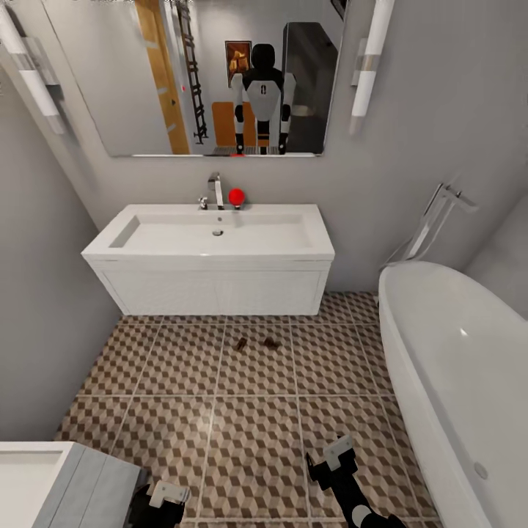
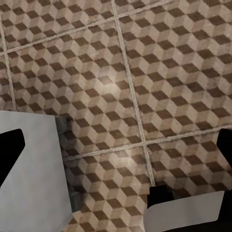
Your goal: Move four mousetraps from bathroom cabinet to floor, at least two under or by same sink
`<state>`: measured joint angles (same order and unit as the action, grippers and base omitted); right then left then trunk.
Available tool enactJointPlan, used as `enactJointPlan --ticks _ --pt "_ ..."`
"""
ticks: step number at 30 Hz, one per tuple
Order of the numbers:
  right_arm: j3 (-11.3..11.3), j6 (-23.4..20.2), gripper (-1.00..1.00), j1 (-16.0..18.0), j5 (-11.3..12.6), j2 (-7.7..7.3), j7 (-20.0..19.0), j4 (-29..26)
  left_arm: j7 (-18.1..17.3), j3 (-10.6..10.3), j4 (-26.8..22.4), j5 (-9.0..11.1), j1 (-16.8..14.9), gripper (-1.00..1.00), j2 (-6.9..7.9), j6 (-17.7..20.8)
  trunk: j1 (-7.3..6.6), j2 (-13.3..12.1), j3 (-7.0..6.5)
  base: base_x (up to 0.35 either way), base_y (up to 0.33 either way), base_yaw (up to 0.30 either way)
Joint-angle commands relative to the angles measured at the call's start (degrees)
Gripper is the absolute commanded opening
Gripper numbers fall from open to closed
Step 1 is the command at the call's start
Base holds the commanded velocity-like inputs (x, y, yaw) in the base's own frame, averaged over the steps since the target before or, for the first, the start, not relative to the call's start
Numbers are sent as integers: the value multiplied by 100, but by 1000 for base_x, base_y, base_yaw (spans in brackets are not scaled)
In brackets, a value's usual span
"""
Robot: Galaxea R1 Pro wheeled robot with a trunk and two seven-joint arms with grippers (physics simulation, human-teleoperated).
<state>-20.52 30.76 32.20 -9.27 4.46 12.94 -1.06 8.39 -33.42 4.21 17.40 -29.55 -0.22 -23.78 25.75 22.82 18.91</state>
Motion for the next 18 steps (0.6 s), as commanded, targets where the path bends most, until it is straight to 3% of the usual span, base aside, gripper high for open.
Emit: enactJointPlan --ticks 1,18 --pt "-14 2 100 5 -60 2 60 9 8 -47 18 36 -6 100 -4 -30 3 10 0 0 0 0" --pt "-14 3 100 5 -60 2 60 9 6 -46 18 35 -6 100 -6 -30 3 10 -158 0 0 0"
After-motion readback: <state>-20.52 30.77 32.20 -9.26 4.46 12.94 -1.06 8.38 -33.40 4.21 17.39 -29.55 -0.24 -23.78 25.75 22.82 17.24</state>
